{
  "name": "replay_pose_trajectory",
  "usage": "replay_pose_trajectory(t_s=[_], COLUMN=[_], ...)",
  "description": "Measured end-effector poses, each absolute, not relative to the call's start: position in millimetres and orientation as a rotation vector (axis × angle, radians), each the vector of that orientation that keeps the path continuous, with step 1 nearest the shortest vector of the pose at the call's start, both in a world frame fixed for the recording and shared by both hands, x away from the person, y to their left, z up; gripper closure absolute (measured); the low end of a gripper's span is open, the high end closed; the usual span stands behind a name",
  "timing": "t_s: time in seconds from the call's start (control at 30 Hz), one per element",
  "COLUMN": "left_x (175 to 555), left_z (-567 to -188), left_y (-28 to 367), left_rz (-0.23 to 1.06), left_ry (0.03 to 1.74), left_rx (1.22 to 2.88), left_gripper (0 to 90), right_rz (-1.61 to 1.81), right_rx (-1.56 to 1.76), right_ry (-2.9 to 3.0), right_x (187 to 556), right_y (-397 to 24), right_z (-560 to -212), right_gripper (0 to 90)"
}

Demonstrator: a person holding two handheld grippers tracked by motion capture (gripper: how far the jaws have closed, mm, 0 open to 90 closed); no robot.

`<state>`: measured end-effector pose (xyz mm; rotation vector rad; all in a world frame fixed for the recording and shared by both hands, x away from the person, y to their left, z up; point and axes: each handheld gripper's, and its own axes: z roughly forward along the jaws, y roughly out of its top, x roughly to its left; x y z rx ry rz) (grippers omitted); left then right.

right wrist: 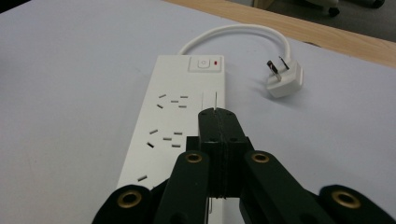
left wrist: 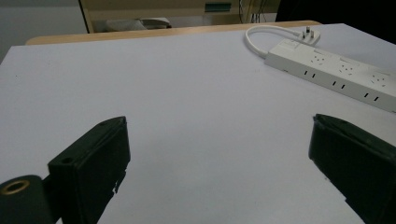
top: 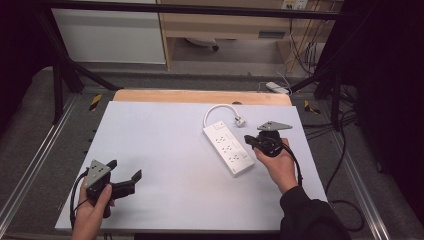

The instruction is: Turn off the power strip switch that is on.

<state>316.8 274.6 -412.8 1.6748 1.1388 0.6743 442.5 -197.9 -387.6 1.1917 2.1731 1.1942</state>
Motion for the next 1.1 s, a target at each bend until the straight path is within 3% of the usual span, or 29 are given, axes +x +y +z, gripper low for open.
replay_pose_trajectory(t_s=[1.1], left_x=[316.9], left_z=[-412.9], left_y=[274.6], left_rz=[0.675], left_ry=[1.136], left_rx=[1.679], left_gripper=[5.5], right_rz=[1.122], right_rx=[1.264], right_ry=[2.234], right_x=[441.5], right_y=[-199.7], right_z=[-419.6], right_gripper=[90.0])
